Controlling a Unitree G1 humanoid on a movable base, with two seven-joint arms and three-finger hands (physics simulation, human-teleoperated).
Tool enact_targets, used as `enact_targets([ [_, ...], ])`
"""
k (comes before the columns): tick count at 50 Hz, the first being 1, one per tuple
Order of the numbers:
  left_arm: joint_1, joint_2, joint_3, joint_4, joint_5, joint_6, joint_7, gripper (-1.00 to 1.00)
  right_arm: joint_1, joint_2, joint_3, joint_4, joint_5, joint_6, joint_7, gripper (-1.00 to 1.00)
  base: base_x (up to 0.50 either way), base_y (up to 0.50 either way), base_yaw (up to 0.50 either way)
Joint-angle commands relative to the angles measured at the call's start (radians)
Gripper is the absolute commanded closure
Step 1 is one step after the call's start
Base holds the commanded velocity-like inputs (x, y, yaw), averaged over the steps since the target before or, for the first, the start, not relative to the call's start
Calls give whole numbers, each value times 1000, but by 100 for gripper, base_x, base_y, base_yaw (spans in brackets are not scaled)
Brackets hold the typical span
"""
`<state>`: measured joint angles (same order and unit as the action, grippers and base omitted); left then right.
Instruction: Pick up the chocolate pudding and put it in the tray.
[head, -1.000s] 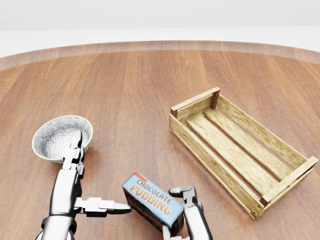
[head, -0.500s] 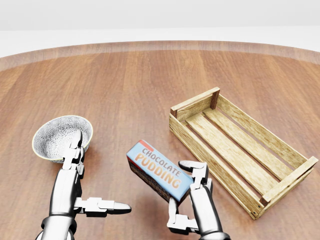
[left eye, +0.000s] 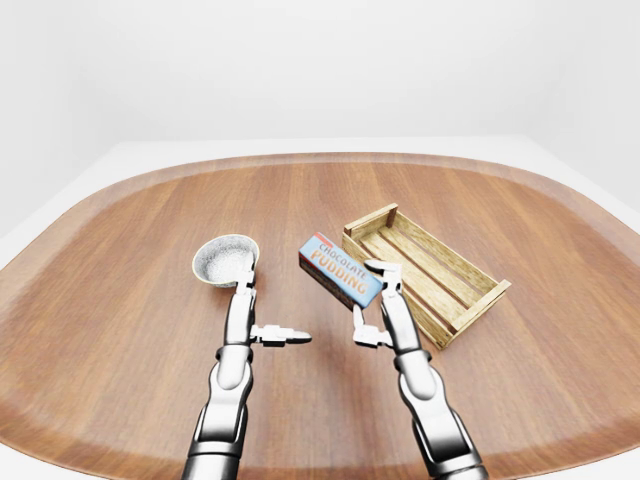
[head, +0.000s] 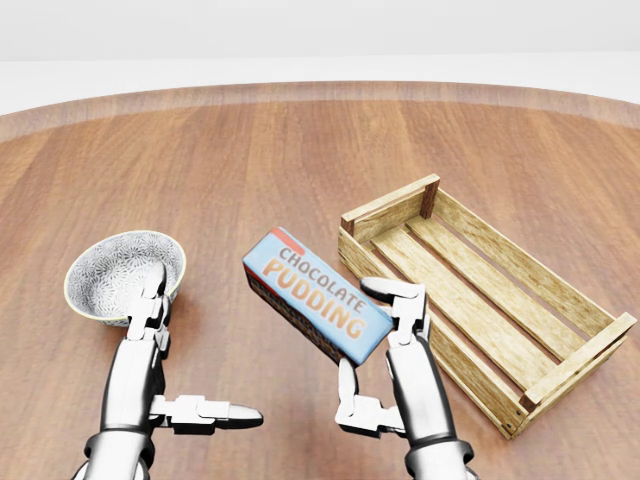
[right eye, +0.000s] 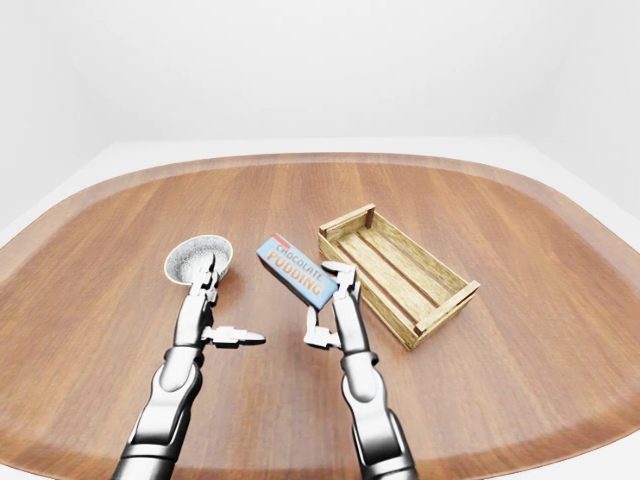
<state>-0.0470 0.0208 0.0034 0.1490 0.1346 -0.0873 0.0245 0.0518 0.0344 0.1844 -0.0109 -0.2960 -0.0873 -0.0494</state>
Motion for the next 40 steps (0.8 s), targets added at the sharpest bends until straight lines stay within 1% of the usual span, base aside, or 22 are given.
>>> enact_targets([
  [1,5,-2,12,-26,-56,14,-31,-100,-34,-1,-20,-21,35,0,10,100,0,0,0],
  [5,7,-2,11,-25,-55,11,-32,-100,-53,5,-23,-10,31,0,10,100,0,0,0],
  [8,11,-2,10,-38,-54,20,-33,-100,-75,8,-27,34,25,0,2,100,0,0,0],
  [10,9,-2,11,-28,-55,12,-34,-100,-94,14,-28,4,19,0,11,100,0,0,0],
  [13,7,-2,12,-22,-55,8,-34,-100,-136,16,-37,29,17,0,13,100,0,0,0],
  [14,8,-2,12,-26,-55,11,-35,-100,-152,17,-40,43,17,0,15,100,0,0,0],
  [16,8,-2,12,-25,-55,10,-35,-100,-189,13,-55,160,16,0,-5,100,0,0,0],
  [17,8,-1,12,-25,-55,10,-36,-100,-203,14,-60,177,14,0,-6,100,0,0,0],
  [19,9,-1,12,-24,-56,8,-36,-100,-225,23,-65,110,13,0,18,100,0,0,0],
  [20,9,-1,12,-23,-56,7,-36,-100,-249,22,-70,145,10,0,10,100,0,0,0],
  [23,9,-1,12,-27,-56,12,-37,-100,-280,26,-73,122,6,0,18,100,0,0,0],
  [27,3,-1,13,-6,-56,0,-37,-100,-331,24,-85,175,5,0,10,100,0,0,0],
  [34,-1,0,14,0,-57,0,-37,-100,-398,17,-103,221,5,0,8,100,0,0,0],
  [40,1,-1,14,-15,-58,12,-37,-100,-481,3,-127,311,13,0,7,100,0,0,0],
])
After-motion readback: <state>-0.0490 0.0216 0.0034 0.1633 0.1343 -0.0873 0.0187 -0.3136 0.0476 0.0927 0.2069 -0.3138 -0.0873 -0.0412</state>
